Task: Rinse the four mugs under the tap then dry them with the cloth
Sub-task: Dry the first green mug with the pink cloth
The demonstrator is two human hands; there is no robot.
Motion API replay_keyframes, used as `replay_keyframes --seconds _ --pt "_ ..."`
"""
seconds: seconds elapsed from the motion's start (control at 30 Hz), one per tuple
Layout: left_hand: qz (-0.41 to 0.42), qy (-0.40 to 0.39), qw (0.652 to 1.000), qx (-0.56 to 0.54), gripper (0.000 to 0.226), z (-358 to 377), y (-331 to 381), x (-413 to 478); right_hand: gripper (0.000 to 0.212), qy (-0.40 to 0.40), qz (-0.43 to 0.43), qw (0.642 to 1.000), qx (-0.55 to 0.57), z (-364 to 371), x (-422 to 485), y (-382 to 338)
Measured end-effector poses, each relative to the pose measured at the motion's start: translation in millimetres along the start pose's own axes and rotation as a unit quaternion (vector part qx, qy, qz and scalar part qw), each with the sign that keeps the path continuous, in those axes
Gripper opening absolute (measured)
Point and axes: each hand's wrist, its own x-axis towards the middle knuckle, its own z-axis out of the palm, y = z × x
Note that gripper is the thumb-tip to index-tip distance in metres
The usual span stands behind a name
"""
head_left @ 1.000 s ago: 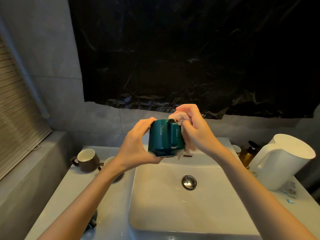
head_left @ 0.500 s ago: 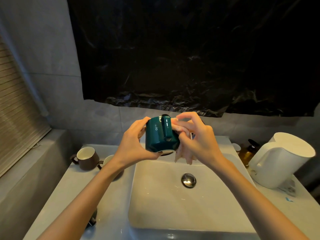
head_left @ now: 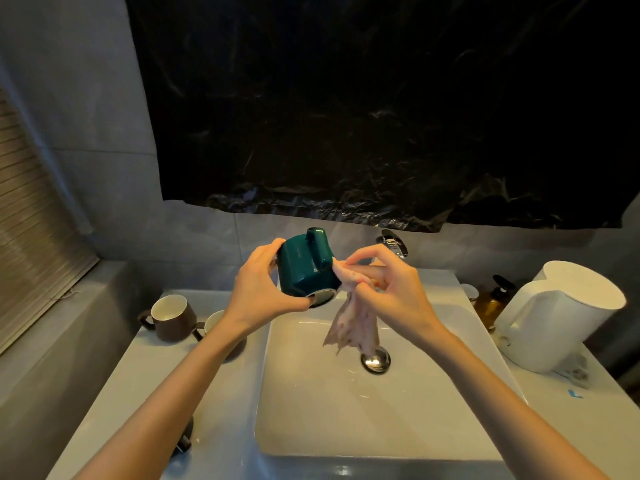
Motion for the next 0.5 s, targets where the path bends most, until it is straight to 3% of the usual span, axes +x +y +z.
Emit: replay_keyframes --seconds 0.1,0.23,0.37,0.43,0.5 --pt "0.007 0.02 0.997 0.077 0.079 -1.1 6.1 -0.8 0.02 0.055 0.03 0.997 0.037 -11.3 4.7 -5.3" --pt "0.051 0.031 0.977 0.206 0.09 2.7 8.2 -0.2 0.019 0.116 -0.025 0.992 0.031 -16.2 15.8 -13.1" --pt "0.082 0.048 0.963 0.253 0.088 7.7 10.6 -3.3 0.033 0.04 -0.073 0.995 -0.045 3.4 19.2 -20.1" --pt "0.1 0.047 0.96 0.257 0.085 9.6 14.2 -5.4 0.044 -0.03 -0.056 0.987 -0.145 11.1 19.8 -16.1" --pt "0.112 0.051 0.958 0.258 0.083 10.7 18.2 -8.2 0.039 -0.091 -0.027 0.98 -0.174 17.2 20.8 -10.0"
